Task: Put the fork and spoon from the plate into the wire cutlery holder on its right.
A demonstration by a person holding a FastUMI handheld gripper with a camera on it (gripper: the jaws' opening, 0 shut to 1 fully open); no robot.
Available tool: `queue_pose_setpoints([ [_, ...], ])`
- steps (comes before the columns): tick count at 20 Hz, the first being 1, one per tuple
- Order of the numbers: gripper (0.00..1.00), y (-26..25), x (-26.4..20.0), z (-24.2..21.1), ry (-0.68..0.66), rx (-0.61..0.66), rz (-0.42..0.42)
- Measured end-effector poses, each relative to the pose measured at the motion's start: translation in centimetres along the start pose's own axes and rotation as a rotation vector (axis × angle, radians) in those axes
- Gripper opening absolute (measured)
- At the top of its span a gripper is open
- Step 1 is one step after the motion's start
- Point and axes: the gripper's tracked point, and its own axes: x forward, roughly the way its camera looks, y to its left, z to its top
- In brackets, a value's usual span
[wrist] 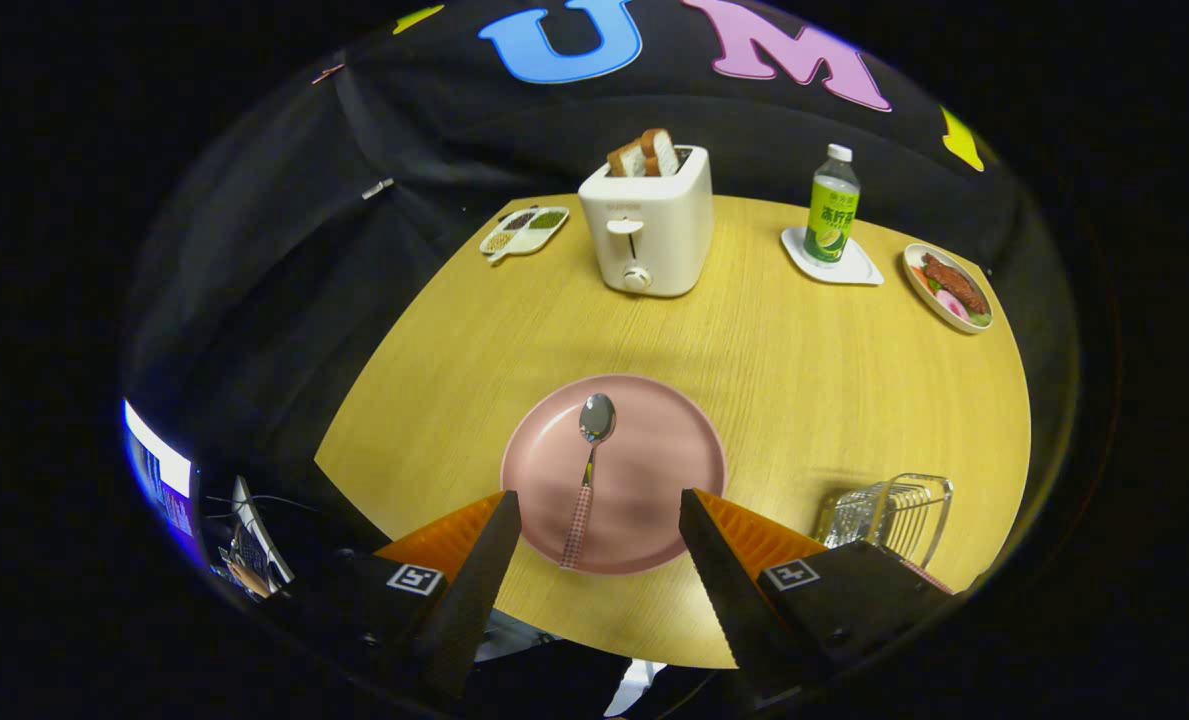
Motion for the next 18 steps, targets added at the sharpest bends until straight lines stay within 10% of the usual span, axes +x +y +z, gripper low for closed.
queue_pose_setpoints([
  [13, 0.97, 0.5, 8.3, -5.9, 0.247, -0.048, -0.071],
  [18, 0.59, 1.0, 9.1, -6.6, 0.289, -0.027, -0.064],
])
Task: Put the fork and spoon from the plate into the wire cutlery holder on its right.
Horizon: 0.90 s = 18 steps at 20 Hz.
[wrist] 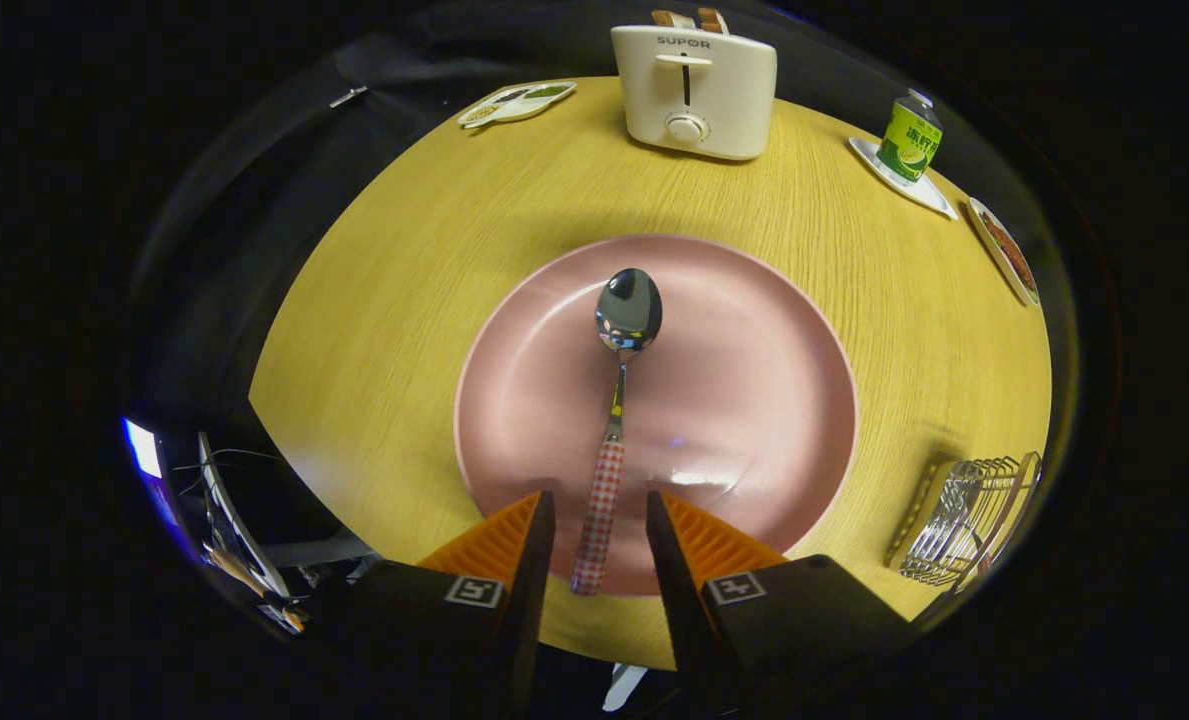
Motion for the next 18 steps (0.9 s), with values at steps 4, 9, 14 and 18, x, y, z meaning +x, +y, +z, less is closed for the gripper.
queue_pose_setpoints([
  [4, 0.21, -0.1, 0.6, -0.4, 0.030, 0.024, 0.015],
  [9, 0.13, -1.2, -0.9, -0.3, 0.025, 0.045, 0.043],
  [14, 0.13, -3.5, -7.5, 0.2, -0.032, 0.007, 0.077],
  [18, 0.12, -7.7, -14.2, -1.8, -0.005, -0.002, 0.085],
])
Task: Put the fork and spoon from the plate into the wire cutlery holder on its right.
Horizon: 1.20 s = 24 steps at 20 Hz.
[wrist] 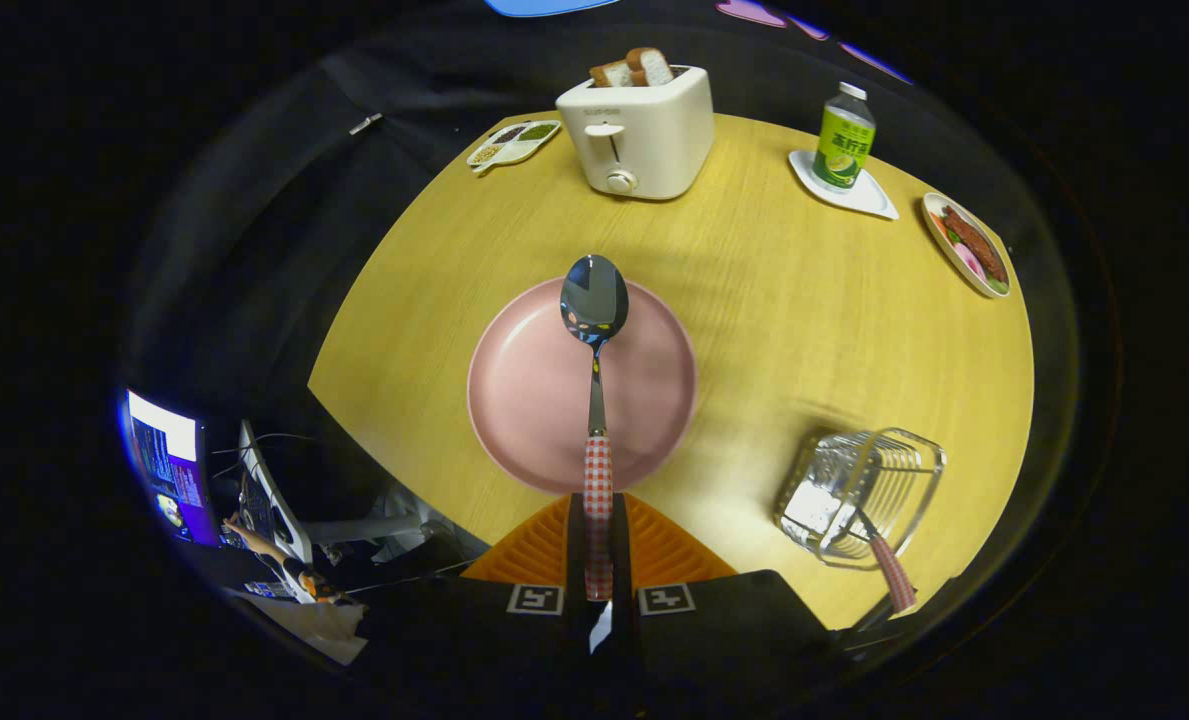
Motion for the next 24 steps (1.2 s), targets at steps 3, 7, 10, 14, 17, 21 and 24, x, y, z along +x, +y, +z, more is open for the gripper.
queue_pose_setpoints([
  [3, 0.12, -4.6, -4.4, -2.3, 0.074, 0.000, -0.033],
  [7, 0.12, -9.8, -8.6, -4.9, 0.199, 0.027, -0.076],
  [10, 0.12, -12.5, -10.1, -6.8, 0.317, -0.011, -0.093],
  [14, 0.12, -13.9, -10.7, -8.5, 0.483, -0.033, -0.074],
  [17, 0.12, -14.4, -10.1, -8.7, 0.579, -0.067, -0.063],
  [21, 0.12, -15.3, -9.4, -7.7, 0.657, -0.053, -0.054],
  [24, 0.12, -16.4, -9.3, -7.3, 0.712, -0.063, -0.065],
])
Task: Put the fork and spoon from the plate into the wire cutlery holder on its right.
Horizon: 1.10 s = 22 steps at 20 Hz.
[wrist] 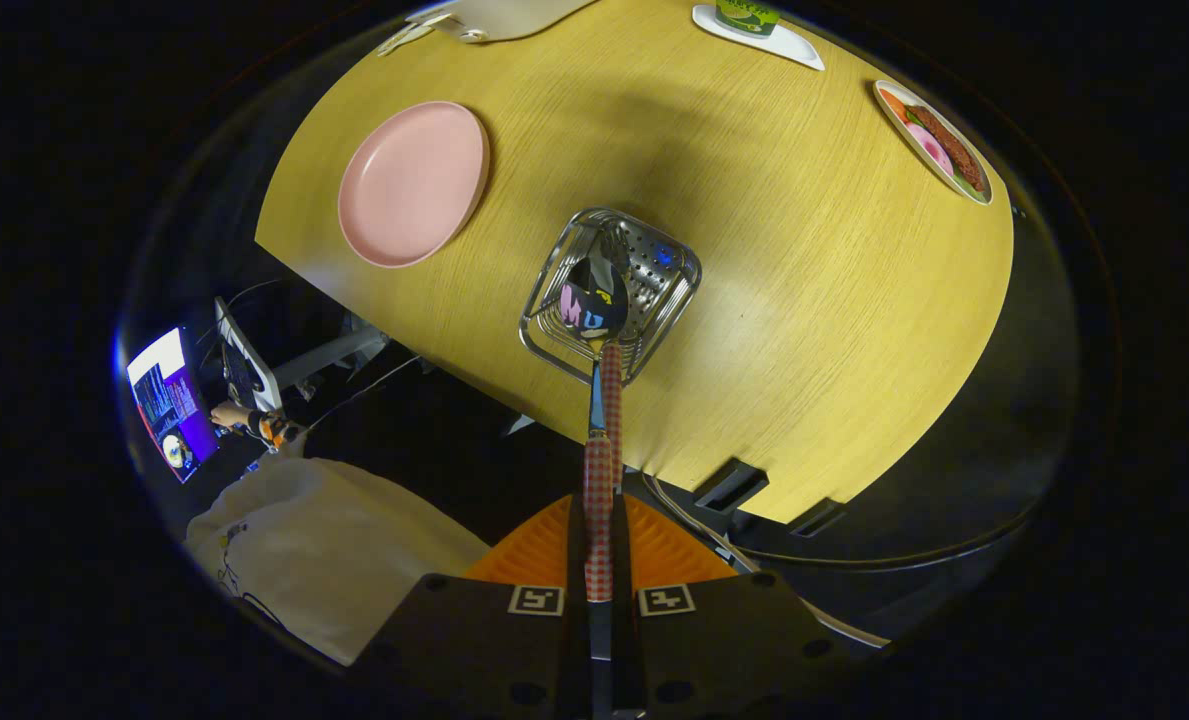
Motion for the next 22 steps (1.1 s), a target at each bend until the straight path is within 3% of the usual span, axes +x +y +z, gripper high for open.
queue_pose_setpoints([
  [7, 0.18, 0.1, -0.6, 2.3, -0.006, 0.013, 0.030],
  [10, 0.58, -0.4, -1.2, 2.7, -0.051, 0.017, 0.031],
  [12, 0.65, -0.3, -2.0, 3.2, -0.118, 0.036, 0.050],
  [14, 0.82, -0.3, -2.7, 3.1, -0.186, 0.048, 0.065],
  [18, 0.82, 0.5, -5.1, 3.3, -0.376, 0.086, 0.097],
  [20, 0.96, 1.2, -7.2, 3.9, -0.513, 0.112, 0.108],
  [22, 0.99, 2.0, -9.1, 4.4, -0.652, 0.143, 0.122],
])
